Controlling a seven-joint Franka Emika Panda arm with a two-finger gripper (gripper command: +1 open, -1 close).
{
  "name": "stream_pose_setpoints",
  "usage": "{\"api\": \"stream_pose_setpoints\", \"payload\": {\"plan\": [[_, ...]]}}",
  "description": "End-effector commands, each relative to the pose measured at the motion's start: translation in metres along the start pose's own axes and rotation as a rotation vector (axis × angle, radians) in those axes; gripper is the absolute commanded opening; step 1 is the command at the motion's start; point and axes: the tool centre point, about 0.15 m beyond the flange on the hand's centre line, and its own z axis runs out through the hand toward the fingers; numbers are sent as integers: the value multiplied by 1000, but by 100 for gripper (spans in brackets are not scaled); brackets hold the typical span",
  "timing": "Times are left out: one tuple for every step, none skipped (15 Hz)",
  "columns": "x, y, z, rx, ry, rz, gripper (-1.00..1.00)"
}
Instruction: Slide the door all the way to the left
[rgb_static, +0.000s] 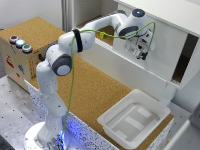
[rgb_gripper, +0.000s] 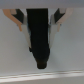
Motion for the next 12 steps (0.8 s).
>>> {"api": "stream_pose_setpoints", "payload": {"plan": [[-9, -59, 25, -159, 15, 45, -100], [-9, -63, 23, -162, 25, 30, -100], [-8, -66, 22, -161, 40, 16, -100], [-8, -69, 21, -144, 50, 6, -100], [-8, -72, 20, -147, 66, -13, -100], [-8, -74, 19, -122, 73, -15, -100], [-8, -74, 16, -125, 97, -15, -100], [-9, -78, 15, -134, 109, -19, -100], [-10, -81, 15, -126, 109, -21, -100], [-11, -88, 17, -128, 107, -20, -100], [-11, -95, 17, -124, 103, -11, -100], [-11, -103, 18, -131, 109, 9, -100]]}}
